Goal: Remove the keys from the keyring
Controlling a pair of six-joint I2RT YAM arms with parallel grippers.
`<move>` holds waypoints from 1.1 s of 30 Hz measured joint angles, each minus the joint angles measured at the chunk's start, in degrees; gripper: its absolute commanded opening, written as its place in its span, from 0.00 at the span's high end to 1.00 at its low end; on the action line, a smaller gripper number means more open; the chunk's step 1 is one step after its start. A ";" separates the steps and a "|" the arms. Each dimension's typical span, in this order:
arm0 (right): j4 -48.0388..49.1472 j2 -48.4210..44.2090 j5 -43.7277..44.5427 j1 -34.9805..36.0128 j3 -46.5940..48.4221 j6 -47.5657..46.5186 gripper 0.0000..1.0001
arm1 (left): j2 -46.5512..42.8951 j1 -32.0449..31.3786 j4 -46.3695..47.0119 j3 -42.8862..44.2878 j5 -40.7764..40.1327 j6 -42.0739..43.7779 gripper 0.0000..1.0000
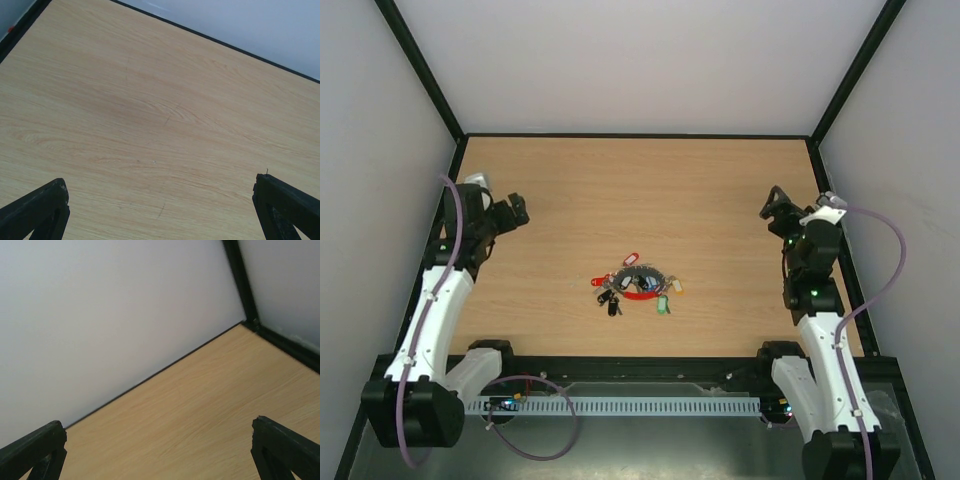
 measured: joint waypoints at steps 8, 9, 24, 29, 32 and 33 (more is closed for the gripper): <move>-3.56 9.29 -15.91 2.54 0.83 2.58 0.02 | -0.37 -5.95 4.20 -3.08 6.25 5.14 0.00; -4.20 10.56 -16.22 4.57 0.24 2.80 0.02 | -0.37 -7.08 4.50 -3.19 6.80 5.57 0.00; -5.14 23.65 -17.00 25.24 -4.57 5.35 0.20 | 0.74 -8.85 5.73 -3.26 9.29 7.10 0.00; -4.35 27.52 -18.58 27.96 -8.09 7.04 0.25 | 1.18 -8.85 5.70 -3.26 9.07 7.15 0.00; -3.74 28.94 -19.43 30.95 -8.55 7.72 0.32 | 1.29 -8.85 5.68 -3.26 8.55 7.21 0.00; -3.21 29.27 -19.76 31.98 -8.63 7.96 0.33 | 1.29 -8.85 5.68 -3.26 8.26 7.21 0.00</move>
